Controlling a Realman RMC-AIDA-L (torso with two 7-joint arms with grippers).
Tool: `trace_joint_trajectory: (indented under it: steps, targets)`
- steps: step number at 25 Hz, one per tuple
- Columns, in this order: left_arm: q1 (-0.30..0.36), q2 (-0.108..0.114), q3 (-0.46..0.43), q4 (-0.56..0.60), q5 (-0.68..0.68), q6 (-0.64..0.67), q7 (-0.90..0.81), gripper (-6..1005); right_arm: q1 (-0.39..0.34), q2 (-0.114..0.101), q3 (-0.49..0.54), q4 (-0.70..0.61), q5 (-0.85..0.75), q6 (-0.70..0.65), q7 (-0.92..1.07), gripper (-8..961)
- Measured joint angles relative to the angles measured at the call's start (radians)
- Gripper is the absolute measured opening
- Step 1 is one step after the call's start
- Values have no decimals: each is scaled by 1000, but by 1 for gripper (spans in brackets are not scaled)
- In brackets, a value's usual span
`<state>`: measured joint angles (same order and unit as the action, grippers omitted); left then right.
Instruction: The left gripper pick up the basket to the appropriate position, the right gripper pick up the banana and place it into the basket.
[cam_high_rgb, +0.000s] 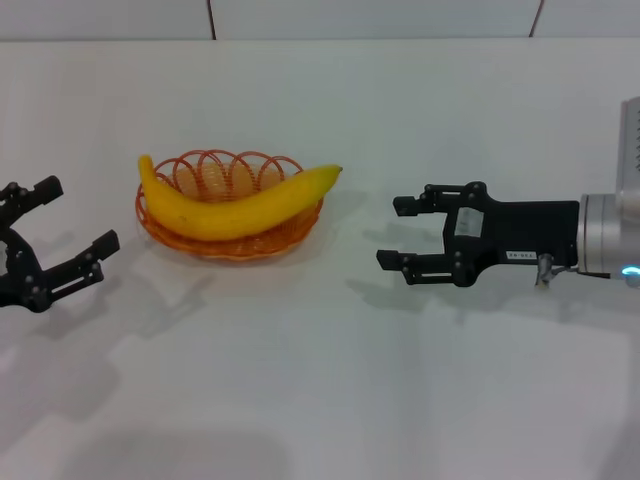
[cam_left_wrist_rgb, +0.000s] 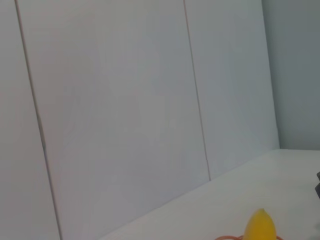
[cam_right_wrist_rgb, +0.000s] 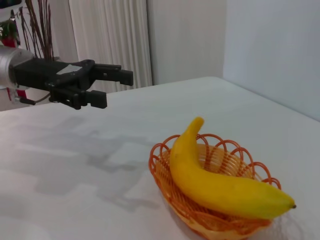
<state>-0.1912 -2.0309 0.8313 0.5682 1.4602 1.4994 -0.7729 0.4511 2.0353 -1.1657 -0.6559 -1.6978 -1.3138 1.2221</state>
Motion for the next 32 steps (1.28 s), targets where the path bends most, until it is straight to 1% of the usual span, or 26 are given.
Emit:
trace_joint_trajectory:
  steps: [12,20,26,32]
  targets:
    - [-5,-1,1,-8,-14,6,12,907,14,4,1,4,1,12,-1,745]
    - [-9,-2,3,-25,-25,3,32,907,19,2,0,15,1,16,-2,745]
    - [-18,6,3,-48,17,-39,-3,907,26,1,1,31,1,16,-5,745]
    - [-13,2,5,-49,25,-118,-1,907,26,1,1,32,1,16,-7,745]
